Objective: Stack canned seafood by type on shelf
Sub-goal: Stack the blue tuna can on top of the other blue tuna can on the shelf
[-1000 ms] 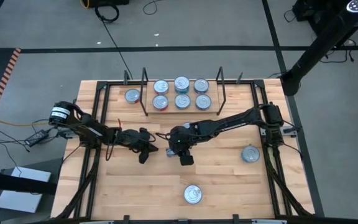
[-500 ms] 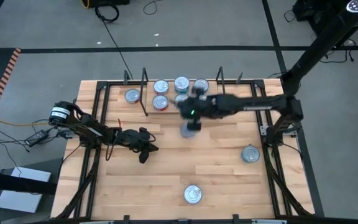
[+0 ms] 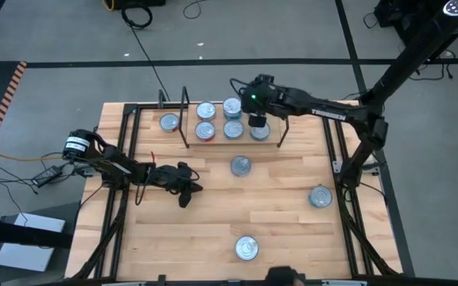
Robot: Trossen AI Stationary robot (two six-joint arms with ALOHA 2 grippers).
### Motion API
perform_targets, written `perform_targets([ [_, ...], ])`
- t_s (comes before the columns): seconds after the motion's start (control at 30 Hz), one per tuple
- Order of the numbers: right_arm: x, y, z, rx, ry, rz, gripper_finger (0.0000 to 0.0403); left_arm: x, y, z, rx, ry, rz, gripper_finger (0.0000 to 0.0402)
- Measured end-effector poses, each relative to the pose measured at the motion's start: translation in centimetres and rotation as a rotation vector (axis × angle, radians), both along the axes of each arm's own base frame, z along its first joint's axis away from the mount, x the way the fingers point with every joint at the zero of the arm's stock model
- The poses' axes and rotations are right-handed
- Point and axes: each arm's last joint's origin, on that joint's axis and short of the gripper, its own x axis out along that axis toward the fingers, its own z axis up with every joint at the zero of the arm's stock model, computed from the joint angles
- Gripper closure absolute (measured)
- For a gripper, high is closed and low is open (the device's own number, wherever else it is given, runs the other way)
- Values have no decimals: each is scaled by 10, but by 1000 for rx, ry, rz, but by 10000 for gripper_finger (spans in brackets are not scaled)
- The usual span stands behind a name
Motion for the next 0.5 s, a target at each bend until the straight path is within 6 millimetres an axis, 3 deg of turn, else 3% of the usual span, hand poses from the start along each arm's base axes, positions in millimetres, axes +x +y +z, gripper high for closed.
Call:
perform_targets([
  [0.2,-5,-22,-34,8,68,-1,250,0,0,0,6,0,10,401],
  [0.5,-18,-29,-69,21,147,6,250,0,0,0,7,4,10,401],
])
